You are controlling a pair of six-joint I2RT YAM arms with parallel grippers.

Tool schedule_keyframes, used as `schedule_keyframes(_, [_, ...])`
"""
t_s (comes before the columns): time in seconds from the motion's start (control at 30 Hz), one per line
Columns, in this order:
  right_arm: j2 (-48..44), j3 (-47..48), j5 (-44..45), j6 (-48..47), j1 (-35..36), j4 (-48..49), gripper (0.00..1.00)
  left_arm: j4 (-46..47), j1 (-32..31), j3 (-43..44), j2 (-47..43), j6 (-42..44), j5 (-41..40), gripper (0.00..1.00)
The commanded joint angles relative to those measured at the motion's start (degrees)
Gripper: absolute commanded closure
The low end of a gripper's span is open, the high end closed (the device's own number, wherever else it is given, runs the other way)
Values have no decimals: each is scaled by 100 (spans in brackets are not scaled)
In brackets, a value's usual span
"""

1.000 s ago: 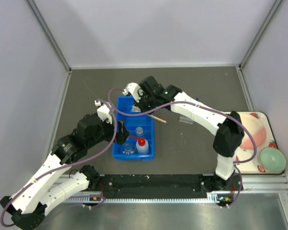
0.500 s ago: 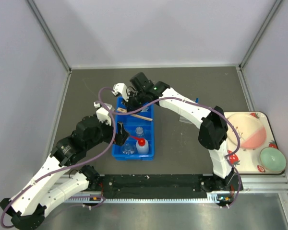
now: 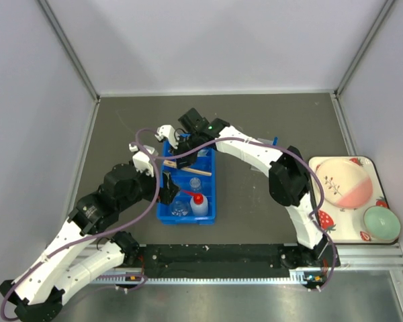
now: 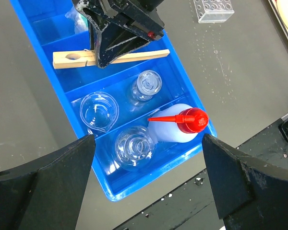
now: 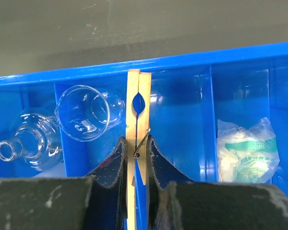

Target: Organize the chemistry lab equipment

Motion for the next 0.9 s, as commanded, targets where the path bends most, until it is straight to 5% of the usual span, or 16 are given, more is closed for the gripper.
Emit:
schedule_keyframes(0.0, [169,236,-165,-117,-39,192,100,100,27,49,-63,107,16,2])
schedule_keyframes(0.87, [653,139,151,-82,-39,271,100,74,27,49,42,151,-2,2])
